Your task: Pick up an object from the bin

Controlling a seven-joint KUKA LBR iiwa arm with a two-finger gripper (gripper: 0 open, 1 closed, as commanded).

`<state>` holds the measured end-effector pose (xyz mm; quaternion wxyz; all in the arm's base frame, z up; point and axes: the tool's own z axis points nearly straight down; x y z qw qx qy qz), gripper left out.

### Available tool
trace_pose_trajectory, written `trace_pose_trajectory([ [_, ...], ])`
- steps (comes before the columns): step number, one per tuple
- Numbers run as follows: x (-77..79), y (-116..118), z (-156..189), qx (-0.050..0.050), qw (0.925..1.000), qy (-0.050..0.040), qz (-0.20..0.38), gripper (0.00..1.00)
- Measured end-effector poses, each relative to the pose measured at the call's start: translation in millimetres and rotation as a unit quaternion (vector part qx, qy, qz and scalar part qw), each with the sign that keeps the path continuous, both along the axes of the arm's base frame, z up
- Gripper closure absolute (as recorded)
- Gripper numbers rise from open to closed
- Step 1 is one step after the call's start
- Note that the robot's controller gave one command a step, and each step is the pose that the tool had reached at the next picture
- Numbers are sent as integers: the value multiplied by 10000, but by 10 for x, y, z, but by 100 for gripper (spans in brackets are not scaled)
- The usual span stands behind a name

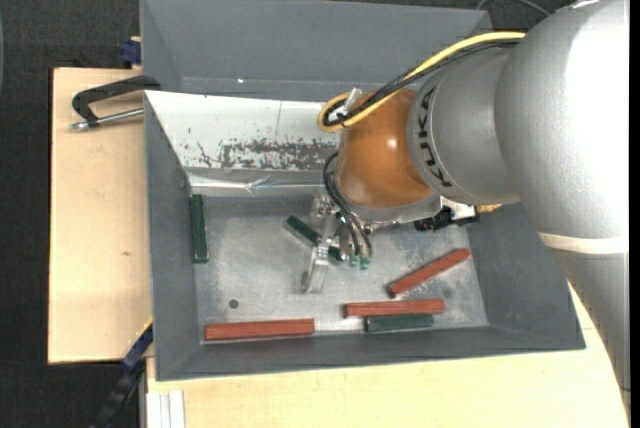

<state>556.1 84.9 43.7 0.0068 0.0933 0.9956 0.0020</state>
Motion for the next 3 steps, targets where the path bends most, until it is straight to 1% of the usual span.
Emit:
trace_pose_trajectory([
  [1,-47,74,298,-5,10000,47,69,0],
  [2,164,92,281,3,9996,37,-283,100],
  [3,164,93,281,3,9996,37,-284,100],
])
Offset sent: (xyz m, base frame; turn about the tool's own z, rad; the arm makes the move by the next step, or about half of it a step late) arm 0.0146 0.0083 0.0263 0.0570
